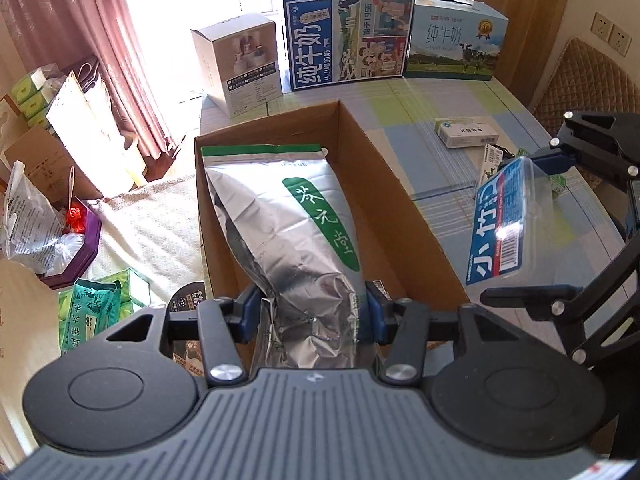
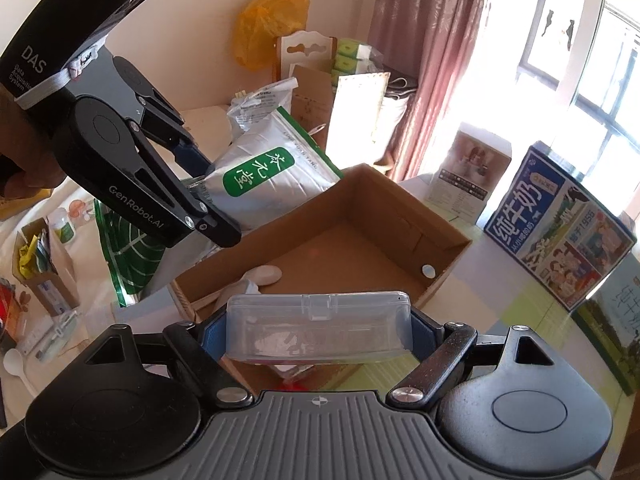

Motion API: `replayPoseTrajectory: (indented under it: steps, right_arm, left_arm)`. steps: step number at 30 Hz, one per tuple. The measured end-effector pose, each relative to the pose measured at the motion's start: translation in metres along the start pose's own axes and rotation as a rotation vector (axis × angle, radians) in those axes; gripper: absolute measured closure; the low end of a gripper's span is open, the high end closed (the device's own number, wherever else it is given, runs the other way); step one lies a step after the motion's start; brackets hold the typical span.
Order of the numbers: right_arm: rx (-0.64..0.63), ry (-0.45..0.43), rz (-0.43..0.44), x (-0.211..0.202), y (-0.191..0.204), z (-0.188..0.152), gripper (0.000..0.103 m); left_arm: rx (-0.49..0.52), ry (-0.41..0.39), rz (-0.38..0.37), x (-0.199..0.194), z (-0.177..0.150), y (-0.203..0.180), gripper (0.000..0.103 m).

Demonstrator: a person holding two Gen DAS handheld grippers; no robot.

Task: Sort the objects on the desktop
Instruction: 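Carry the foil bag and clear box with both grippers over the cardboard box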

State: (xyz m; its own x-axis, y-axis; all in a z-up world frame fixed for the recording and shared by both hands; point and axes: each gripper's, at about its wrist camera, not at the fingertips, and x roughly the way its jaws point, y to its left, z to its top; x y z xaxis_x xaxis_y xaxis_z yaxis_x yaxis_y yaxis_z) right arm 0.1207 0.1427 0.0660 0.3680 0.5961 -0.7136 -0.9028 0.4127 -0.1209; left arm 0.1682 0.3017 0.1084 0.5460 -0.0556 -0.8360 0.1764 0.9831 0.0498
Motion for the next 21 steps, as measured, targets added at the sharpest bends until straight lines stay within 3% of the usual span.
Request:
replayPoseTrajectory:
  steps: [21]
  right_arm:
    - [-0.029,0.073,0.041,0.073,-0.013,-0.001,0.020]
  left_arm:
    - [-0.001,0.053,-0.030,0.070,0.015,0.019,0.057]
